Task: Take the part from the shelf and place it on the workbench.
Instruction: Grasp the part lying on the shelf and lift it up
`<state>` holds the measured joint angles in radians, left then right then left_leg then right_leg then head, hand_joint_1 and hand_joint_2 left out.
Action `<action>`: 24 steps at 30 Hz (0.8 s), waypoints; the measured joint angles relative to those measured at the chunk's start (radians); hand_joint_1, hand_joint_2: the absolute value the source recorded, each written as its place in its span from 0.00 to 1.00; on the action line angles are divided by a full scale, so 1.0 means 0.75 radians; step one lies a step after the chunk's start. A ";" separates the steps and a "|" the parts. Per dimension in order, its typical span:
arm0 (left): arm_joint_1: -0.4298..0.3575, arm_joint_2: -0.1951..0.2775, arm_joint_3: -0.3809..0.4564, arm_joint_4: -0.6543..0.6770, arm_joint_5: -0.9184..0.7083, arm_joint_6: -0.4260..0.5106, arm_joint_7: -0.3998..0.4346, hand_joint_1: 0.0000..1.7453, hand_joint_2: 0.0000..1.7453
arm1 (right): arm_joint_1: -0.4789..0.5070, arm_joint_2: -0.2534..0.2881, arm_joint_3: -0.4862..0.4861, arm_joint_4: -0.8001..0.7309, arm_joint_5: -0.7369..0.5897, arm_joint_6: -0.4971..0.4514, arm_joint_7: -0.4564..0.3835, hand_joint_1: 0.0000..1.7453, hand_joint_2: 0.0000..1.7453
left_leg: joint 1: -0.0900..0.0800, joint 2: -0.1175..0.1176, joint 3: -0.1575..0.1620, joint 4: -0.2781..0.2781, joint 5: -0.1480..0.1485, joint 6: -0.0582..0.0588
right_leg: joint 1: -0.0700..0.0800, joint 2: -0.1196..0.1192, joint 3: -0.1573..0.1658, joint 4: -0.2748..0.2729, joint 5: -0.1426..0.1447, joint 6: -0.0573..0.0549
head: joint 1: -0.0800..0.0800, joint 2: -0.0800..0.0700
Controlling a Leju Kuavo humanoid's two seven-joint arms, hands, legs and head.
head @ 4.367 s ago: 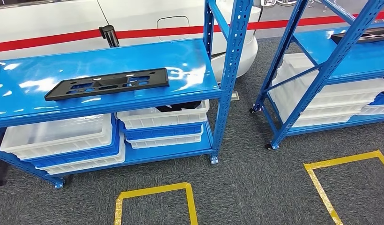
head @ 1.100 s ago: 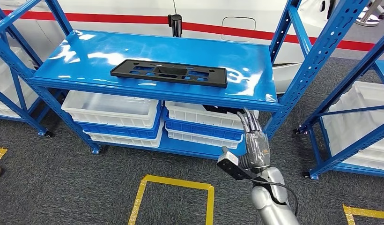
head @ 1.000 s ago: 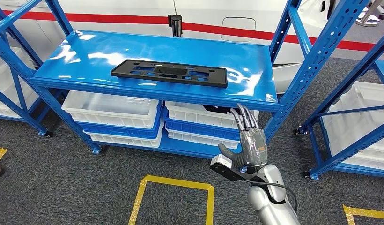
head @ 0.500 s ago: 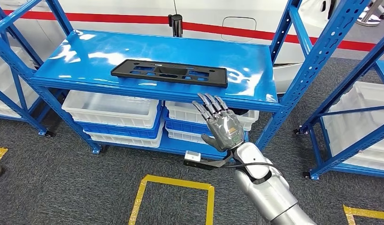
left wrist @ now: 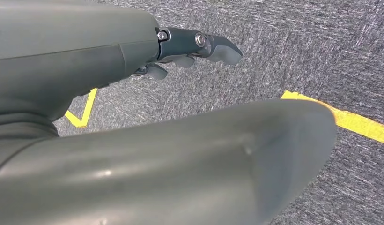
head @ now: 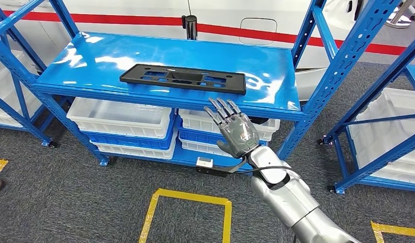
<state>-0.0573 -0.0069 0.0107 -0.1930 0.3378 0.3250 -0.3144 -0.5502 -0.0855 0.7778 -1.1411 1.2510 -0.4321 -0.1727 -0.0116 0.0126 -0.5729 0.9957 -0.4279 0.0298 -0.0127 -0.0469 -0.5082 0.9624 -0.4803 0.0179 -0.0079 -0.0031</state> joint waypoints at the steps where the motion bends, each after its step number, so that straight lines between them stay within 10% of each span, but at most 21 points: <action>1: 0.000 0.000 0.000 0.000 -0.001 0.000 0.001 0.00 0.00 | -0.003 -0.001 0.004 0.002 -0.004 0.000 0.003 0.00 1.00 | 0.000 0.000 0.000 0.000 0.000 0.000 | 0.000 0.000 0.000 0.000 0.000 0.000 | 0.000 0.000; 24: 0.001 0.001 0.035 0.000 0.019 0.007 -0.022 0.00 0.00 | -0.065 -0.017 0.069 0.064 -0.026 -0.005 0.033 0.00 1.00 | 0.000 0.000 0.000 0.000 0.000 0.000 | 0.000 0.000 0.000 0.000 0.000 0.000 | 0.000 0.000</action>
<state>-0.0566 -0.0061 0.0366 -0.1930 0.3517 0.3300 -0.3307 -0.5989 -0.0980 0.8298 -1.0933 1.2313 -0.4357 -0.1478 -0.0116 0.0126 -0.5729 0.9958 -0.4279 0.0298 -0.0126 -0.0469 -0.5083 0.9624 -0.4803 0.0179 -0.0079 -0.0031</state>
